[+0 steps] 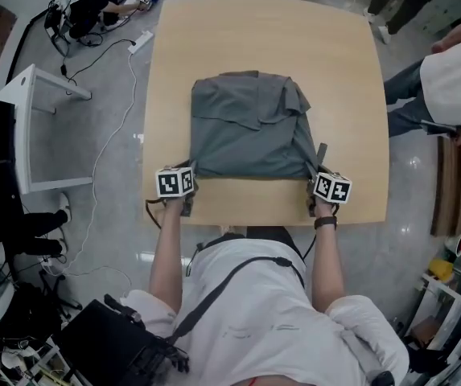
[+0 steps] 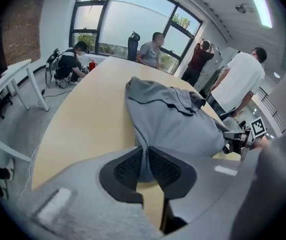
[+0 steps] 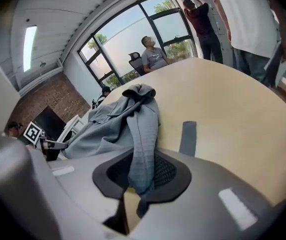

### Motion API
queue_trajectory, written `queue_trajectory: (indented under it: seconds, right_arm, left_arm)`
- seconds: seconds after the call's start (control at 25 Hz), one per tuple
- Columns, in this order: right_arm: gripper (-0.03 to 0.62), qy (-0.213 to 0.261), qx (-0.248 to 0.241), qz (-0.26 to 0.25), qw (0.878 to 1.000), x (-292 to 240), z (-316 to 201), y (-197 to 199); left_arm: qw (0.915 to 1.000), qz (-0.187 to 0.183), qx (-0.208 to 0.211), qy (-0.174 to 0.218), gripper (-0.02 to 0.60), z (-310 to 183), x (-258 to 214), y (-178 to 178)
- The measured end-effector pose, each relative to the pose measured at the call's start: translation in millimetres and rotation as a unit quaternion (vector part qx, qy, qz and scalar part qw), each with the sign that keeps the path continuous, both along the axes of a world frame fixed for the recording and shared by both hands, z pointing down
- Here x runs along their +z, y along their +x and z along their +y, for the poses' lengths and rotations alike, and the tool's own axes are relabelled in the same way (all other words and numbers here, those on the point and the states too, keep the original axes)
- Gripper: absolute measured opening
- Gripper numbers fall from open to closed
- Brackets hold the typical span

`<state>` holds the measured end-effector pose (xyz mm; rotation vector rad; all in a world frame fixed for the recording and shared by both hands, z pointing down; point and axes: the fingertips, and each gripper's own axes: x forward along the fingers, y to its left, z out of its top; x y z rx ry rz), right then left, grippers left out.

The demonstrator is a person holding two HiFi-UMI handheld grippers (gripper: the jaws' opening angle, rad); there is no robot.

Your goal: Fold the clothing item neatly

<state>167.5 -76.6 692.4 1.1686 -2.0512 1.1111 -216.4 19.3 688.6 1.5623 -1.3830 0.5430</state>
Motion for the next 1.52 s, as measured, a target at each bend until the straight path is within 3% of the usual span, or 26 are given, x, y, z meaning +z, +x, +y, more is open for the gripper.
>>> queue_trajectory:
  seconds: [0.16,0.36,0.48,0.6,0.76,0.92,1.04,1.12,1.2,1.28,1.52]
  right_arm:
    - [0.055,-0.017,0.012,0.020,1.000,10.2,74.4,14.1]
    - [0.058,-0.021,0.025,0.046,0.998,15.4,133.3,27.6]
    - [0.082,0.012,0.057,0.071,0.996,5.8,144.4,38.4]
    - [0.169,0.067,0.094,0.091,0.989,-15.3,144.2,36.7]
    - [0.202,0.113,0.103,0.094,0.984,-51.1,148.7,38.7]
    - [0.166,0.143,0.108,0.042,0.983,-86.7,159.9,31.7]
    - [0.121,0.171,0.056,0.006,0.984,-106.6,173.7,-10.4]
    - [0.003,0.193,0.013,-0.009,0.981,-117.7,178.5,-38.2]
    - [0.002,0.209,-0.017,-0.026,0.977,-128.0,180.0,-59.3]
    - [0.002,0.220,-0.043,-0.038,0.974,-139.1,186.8,-76.4]
    - [0.005,0.244,-0.117,-0.081,0.959,-167.9,262.0,-110.7]
  left_arm:
    - [0.9993,0.031,0.011,-0.018,0.049,66.7,18.8,23.8]
    - [0.9986,0.012,0.041,-0.031,0.049,129.9,31.5,40.9]
    - [0.9994,0.002,0.035,-0.002,0.058,135.1,20.7,42.1]
    - [0.9983,-0.024,0.039,0.035,0.089,131.5,4.2,32.6]
    - [0.9944,-0.057,0.041,0.079,0.097,129.8,-24.9,24.9]
    - [0.9923,-0.037,0.035,0.113,0.094,142.6,-53.1,22.2]
    - [0.9890,-0.010,0.037,0.143,0.022,153.4,-71.4,24.8]
    - [0.9834,0.015,0.052,0.173,0.000,154.6,-89.4,38.9]
    - [0.9726,0.055,0.085,0.209,0.000,154.4,-113.1,66.2]
    - [0.9629,0.073,0.112,0.235,0.000,159.4,-133.6,92.7]
    - [0.9486,0.051,0.143,0.278,0.000,197.5,-170.3,151.4]
